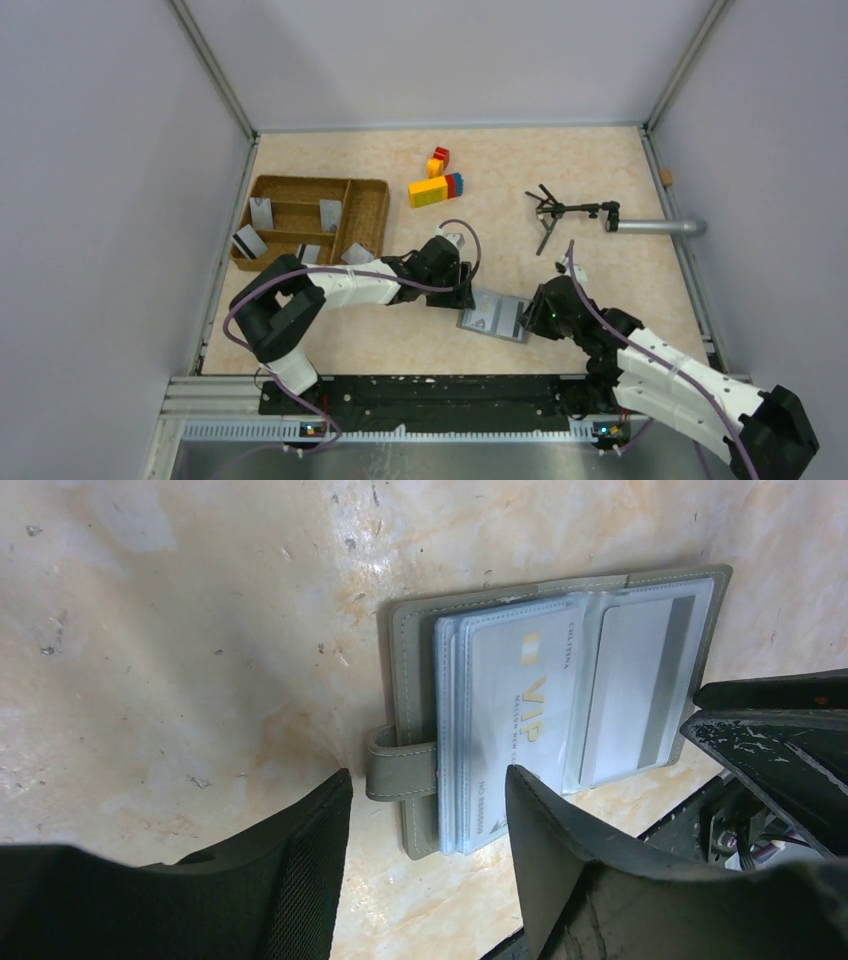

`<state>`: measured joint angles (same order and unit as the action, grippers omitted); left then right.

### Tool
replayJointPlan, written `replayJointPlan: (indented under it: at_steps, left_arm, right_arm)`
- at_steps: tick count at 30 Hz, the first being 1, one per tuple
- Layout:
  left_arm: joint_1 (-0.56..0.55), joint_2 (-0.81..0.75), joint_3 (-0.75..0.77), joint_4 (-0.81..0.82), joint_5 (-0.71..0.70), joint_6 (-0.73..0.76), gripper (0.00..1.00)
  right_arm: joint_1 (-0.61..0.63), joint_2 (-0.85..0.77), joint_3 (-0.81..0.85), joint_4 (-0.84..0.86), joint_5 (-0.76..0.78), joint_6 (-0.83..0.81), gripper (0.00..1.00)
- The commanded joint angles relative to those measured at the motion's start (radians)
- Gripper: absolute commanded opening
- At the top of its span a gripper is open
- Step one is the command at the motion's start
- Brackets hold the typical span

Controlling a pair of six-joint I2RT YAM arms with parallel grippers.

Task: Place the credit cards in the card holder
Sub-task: Insert the credit card into the card holder, then turn over the card slot in the card holder.

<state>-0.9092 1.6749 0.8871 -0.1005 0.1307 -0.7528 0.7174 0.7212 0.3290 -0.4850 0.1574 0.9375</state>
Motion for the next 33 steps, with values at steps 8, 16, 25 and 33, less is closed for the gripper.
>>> replayJointPlan:
  at_steps: [8,16,25,33]
  left_arm:
    - [0.0,0.003,-0.023,-0.006,-0.019,0.009,0.55]
    - [0.0,0.003,-0.03,-0.002,-0.015,0.004,0.53]
    - [0.0,0.008,-0.039,0.025,0.011,-0.011,0.48]
    - [-0.001,0.011,-0.049,0.062,0.04,-0.03,0.48]
  right_arm:
    - [-0.003,0.045,-0.03,0.111,-0.03,0.015,0.28]
    - [-0.003,0.03,0.007,0.095,-0.032,0.008,0.21]
    - [-0.003,0.031,0.045,0.143,-0.068,-0.022,0.16]
    - [-0.003,0.1,0.071,0.211,-0.102,-0.054,0.15]
